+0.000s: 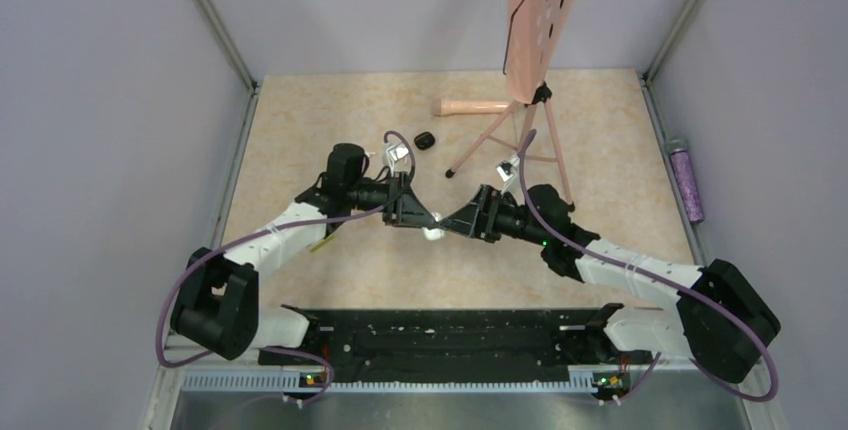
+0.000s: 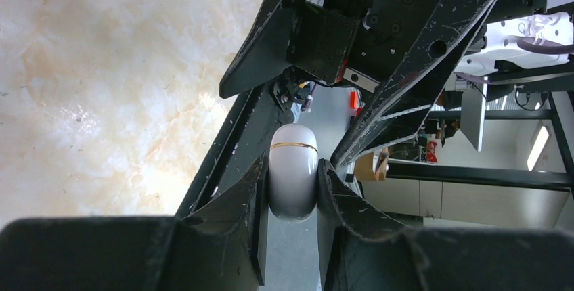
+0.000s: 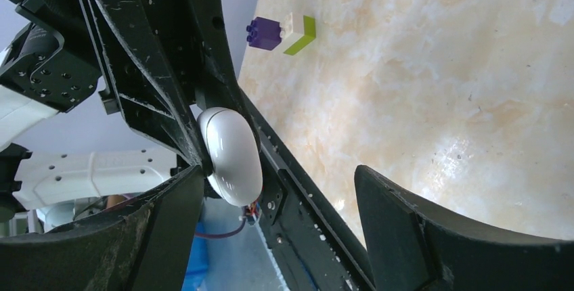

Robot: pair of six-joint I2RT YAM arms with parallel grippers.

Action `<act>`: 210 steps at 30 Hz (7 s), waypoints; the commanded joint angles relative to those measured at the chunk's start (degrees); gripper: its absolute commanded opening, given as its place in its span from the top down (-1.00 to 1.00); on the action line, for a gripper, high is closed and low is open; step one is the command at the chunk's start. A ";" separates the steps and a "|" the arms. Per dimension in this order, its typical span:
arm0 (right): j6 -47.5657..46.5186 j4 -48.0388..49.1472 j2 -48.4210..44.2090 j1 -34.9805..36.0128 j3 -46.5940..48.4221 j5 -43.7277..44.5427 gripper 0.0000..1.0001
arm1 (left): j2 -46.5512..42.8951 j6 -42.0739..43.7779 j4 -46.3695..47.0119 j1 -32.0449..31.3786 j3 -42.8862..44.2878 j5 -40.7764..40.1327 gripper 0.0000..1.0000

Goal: Insert the wireless bluetooth earbuds into the charging case
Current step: Open the charging case to the charging case, then pass from the left arm to the right, then pick up the right earbud from the center of the board.

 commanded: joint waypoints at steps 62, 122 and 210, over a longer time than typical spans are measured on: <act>32.78 73.31 18.64 -4.11 3.71 -30.51 -0.36 | -9.26 0.76 1.31 -1.22 9.69 13.80 1.00; 14.71 36.86 3.65 -7.26 -10.87 -15.03 1.00 | -6.56 18.93 -33.91 6.04 20.01 -22.82 -0.98; -5.14 -13.74 -5.41 -7.72 0.39 -3.60 1.00 | 48.93 11.85 -50.12 13.30 61.71 -82.20 0.20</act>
